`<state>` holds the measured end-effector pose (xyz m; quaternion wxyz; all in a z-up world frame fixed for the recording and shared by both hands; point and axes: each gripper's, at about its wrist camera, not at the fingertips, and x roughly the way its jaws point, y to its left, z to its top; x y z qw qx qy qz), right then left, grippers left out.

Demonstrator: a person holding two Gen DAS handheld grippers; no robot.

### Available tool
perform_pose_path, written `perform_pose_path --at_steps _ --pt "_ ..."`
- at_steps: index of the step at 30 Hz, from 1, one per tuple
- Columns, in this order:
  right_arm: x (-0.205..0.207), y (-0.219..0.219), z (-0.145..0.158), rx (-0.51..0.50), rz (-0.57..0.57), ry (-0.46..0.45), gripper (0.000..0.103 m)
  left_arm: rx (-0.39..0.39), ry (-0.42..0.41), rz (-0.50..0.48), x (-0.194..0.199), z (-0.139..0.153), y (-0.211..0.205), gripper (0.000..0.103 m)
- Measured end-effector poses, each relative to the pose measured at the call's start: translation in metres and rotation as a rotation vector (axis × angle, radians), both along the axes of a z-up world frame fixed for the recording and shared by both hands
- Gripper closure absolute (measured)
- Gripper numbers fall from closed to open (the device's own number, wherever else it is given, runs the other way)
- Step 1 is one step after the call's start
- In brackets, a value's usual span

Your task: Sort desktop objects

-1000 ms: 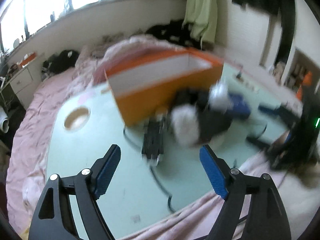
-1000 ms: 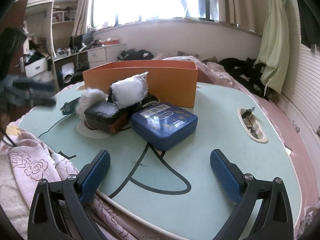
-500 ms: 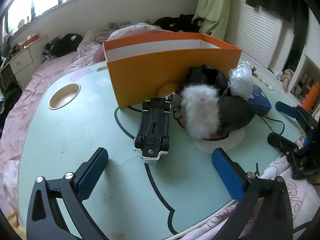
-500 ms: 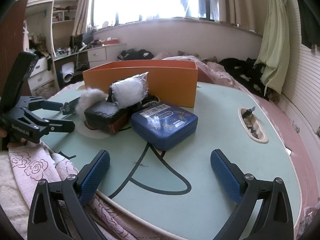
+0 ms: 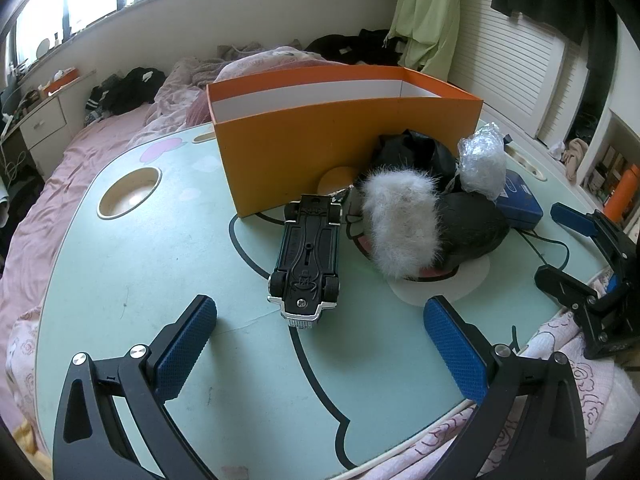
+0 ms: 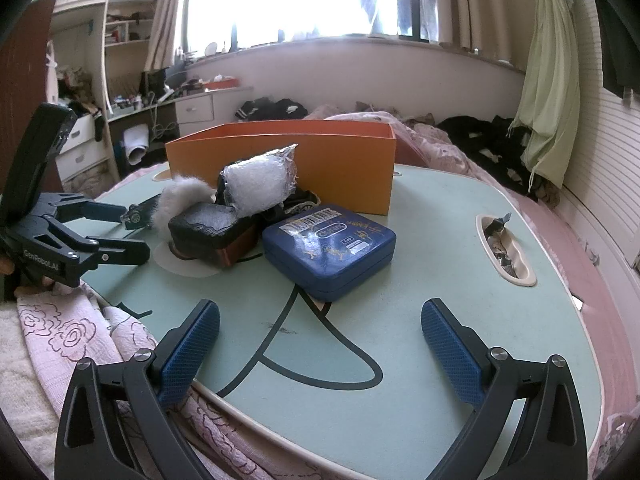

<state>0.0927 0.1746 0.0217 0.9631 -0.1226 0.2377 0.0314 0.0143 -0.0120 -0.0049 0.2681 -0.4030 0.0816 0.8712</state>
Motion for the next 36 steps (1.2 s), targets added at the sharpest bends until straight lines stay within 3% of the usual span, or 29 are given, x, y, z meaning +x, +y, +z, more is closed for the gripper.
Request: perform_pose_path --at_steps 36 --pt "0.0006 0.0011 -0.0005 -0.006 -0.036 0.007 0.002 0.001 0.000 -0.007 -0.0011 -0.0001 0.0001 0.000"
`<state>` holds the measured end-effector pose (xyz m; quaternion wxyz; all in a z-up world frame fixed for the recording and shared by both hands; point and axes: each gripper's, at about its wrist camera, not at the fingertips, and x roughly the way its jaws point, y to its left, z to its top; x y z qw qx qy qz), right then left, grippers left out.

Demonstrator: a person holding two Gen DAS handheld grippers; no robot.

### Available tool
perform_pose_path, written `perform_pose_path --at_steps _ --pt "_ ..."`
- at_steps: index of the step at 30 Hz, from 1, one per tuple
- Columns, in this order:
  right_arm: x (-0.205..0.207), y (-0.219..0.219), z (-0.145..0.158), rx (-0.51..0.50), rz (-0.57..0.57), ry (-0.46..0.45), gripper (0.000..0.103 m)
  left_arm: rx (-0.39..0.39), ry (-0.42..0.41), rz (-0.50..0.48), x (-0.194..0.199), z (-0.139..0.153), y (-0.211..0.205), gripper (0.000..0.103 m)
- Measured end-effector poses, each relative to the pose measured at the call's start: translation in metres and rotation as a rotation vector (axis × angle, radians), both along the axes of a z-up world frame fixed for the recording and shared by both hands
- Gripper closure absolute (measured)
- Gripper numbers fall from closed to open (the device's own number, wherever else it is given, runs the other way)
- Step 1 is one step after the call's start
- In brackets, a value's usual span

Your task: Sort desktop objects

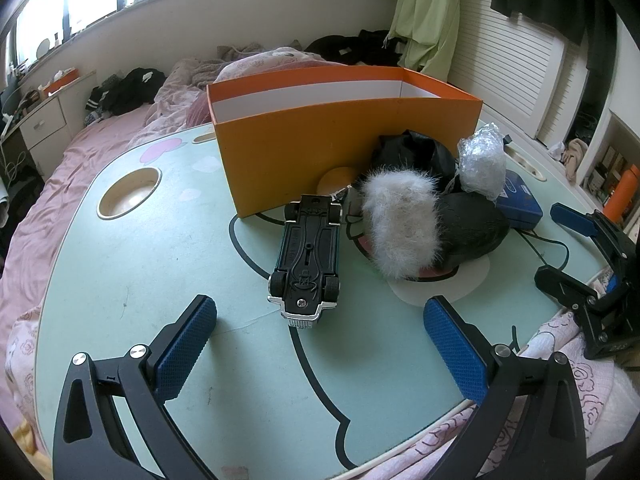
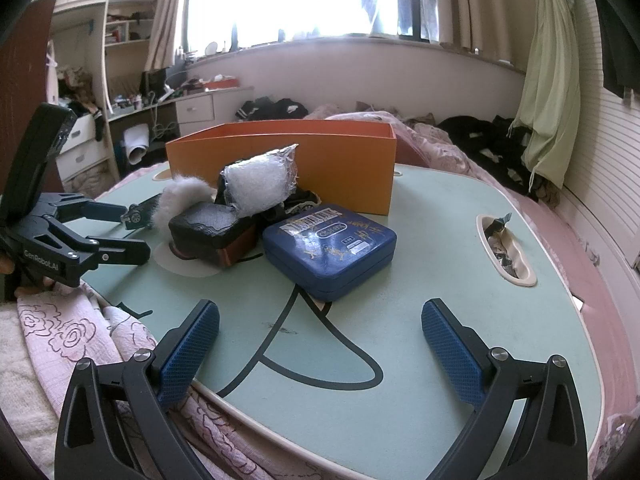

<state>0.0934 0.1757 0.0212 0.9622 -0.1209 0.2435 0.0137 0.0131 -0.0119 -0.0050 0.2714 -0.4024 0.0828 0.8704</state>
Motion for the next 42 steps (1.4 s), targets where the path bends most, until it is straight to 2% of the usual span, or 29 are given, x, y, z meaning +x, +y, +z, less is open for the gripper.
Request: perform_pose_path --at_steps 4,7,10,14,16,18,21,24,30,37,40,42 --pt "0.000 -0.002 0.000 0.005 0.006 0.006 0.002 0.000 0.000 -0.001 0.000 0.000 0.000 0.000" --pt "0.007 -0.002 0.007 0.037 0.022 0.046 0.002 0.001 0.000 -0.001 -0.001 0.000 0.000 0.000" --pt "0.008 0.001 0.034 0.067 0.044 0.012 0.002 0.001 0.001 -0.003 0.000 0.000 0.001 0.000" --pt "0.032 0.016 0.092 0.077 0.031 -0.043 0.002 0.000 0.001 -0.004 0.000 0.000 0.000 0.000" --pt "0.065 0.029 0.116 0.062 -0.022 -0.005 0.002 0.002 0.001 -0.005 -0.001 0.000 -0.001 0.000" --pt "0.096 0.040 0.123 0.043 -0.083 0.073 0.006 0.004 0.002 -0.005 -0.001 0.001 -0.001 0.000" --pt "0.142 0.055 0.115 0.034 -0.146 0.217 0.015 0.007 0.004 -0.006 -0.002 0.002 -0.002 0.000" --pt "0.178 0.062 0.088 0.039 -0.196 0.338 0.022 0.011 0.006 -0.006 -0.003 0.001 -0.002 0.000" --pt "0.185 0.058 0.080 0.055 -0.246 0.344 0.022 0.013 0.008 -0.006 -0.001 0.000 -0.003 0.000" --pt "0.196 0.067 0.080 0.004 -0.271 0.366 0.022 0.013 0.008 -0.008 -0.001 0.000 -0.003 0.000" --pt "0.202 0.069 0.083 0.003 -0.250 0.410 0.022 0.013 0.008 -0.008 -0.001 0.000 -0.004 0.000" --pt "0.210 0.067 0.087 0.067 -0.208 0.477 0.031 0.014 0.008 -0.011 -0.001 0.000 -0.003 0.000"
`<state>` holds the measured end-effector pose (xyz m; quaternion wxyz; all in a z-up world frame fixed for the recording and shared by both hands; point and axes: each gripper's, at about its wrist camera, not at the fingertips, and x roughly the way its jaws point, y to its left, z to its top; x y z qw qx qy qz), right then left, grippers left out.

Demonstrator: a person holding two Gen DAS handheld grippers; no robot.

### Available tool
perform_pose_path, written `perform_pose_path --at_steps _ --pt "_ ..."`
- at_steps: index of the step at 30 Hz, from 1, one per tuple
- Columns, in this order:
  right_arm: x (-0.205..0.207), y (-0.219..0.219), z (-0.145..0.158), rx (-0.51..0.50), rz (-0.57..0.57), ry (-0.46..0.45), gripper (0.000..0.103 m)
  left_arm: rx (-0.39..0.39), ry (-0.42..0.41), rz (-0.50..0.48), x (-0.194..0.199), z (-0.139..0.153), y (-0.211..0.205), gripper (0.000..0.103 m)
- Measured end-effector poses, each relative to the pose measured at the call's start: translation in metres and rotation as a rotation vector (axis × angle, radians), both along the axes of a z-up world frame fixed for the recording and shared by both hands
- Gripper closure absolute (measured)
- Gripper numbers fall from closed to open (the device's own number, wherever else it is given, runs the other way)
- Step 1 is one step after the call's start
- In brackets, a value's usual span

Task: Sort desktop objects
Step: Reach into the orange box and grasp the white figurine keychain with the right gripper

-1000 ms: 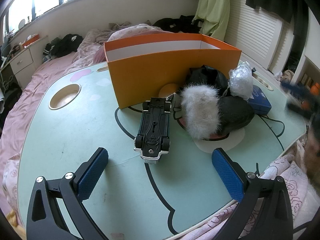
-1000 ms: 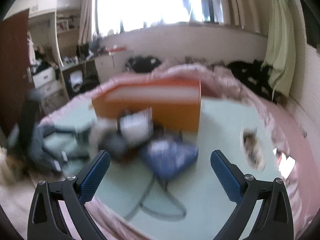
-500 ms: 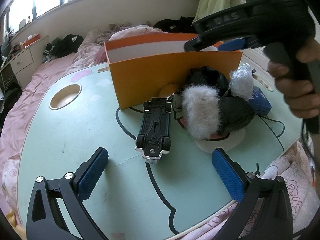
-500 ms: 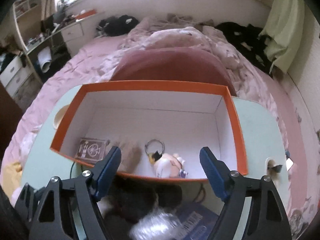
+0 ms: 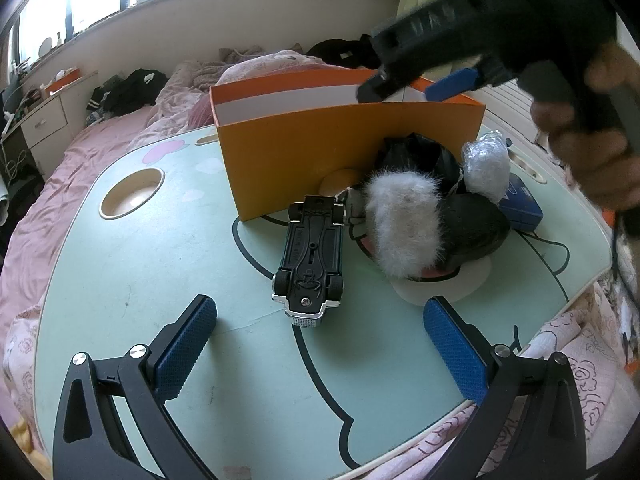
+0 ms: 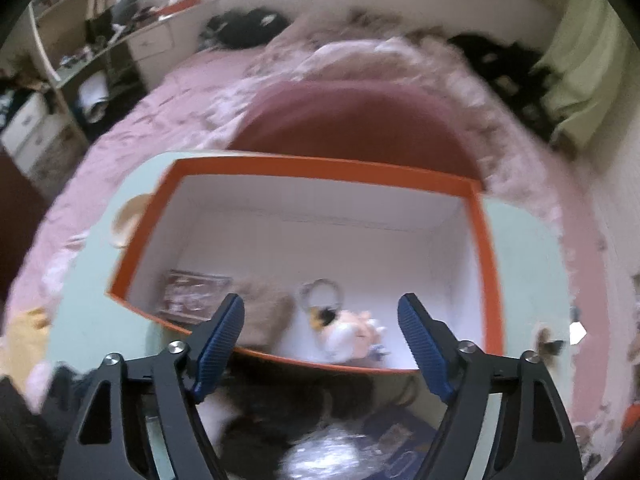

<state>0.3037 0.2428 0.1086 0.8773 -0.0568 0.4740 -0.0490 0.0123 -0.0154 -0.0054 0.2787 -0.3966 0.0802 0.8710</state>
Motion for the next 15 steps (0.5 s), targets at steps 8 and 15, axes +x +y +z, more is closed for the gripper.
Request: perform_pose_path --at_steps 8,15 --pt "0.034 -0.013 0.004 0.044 -0.030 0.212 0.048 0.001 0.000 -0.004 0.000 0.000 0.000 0.000" --pt "0.053 -0.019 -0.020 0.064 -0.063 0.360 0.049 0.001 0.000 -0.006 0.000 0.000 0.000 0.000"
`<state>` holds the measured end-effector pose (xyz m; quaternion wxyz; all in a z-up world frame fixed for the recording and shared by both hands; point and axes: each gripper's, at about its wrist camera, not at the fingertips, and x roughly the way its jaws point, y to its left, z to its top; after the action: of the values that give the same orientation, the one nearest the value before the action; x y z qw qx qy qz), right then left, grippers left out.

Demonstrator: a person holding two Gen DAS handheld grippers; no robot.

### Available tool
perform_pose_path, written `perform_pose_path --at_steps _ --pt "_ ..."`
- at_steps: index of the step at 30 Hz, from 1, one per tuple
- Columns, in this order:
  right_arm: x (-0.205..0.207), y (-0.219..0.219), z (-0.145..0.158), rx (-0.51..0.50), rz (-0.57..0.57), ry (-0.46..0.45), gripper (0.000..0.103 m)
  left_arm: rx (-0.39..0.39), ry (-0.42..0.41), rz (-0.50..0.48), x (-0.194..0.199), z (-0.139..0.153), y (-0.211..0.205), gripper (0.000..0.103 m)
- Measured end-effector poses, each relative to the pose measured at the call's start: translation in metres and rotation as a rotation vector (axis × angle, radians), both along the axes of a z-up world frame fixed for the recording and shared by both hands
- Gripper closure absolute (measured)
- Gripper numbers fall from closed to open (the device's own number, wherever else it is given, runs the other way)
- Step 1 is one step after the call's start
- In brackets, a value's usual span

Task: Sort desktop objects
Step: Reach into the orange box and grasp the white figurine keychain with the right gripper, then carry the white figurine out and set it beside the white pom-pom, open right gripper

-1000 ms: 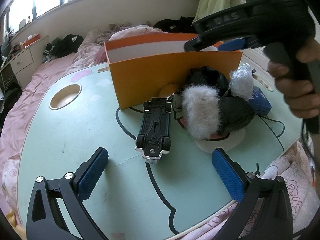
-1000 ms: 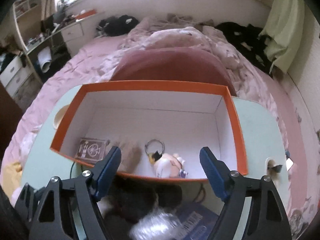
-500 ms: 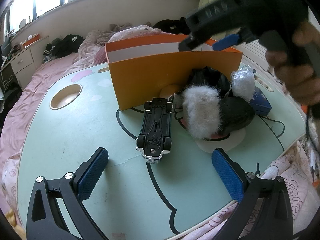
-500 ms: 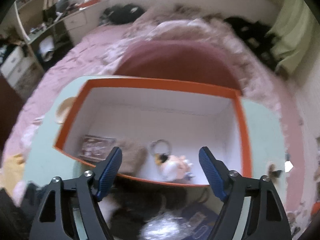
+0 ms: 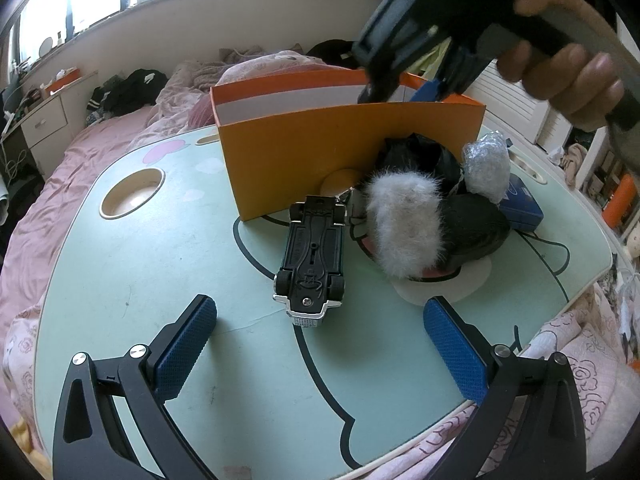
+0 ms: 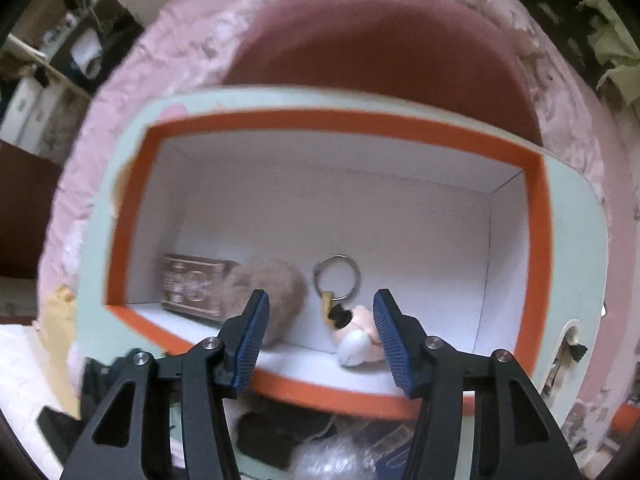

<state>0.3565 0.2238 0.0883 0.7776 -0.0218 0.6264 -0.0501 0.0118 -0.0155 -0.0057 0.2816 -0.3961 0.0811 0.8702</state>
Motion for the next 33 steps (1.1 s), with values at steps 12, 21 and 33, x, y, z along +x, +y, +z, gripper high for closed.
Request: perform_pose_path --at_steps 12,21,33 --pt "-0.010 -0.026 0.005 -0.086 -0.019 -0.014 0.071 0.000 0.001 0.001 0.000 0.001 0.001 0.000" --pt "-0.084 -0.035 0.106 0.088 -0.004 -0.379 0.070 0.001 0.001 0.000 -0.001 0.001 0.002 0.000" --pt "-0.123 0.023 0.033 0.156 0.187 -0.510 0.058 0.002 0.001 -0.003 -0.001 0.001 0.002 0.000"
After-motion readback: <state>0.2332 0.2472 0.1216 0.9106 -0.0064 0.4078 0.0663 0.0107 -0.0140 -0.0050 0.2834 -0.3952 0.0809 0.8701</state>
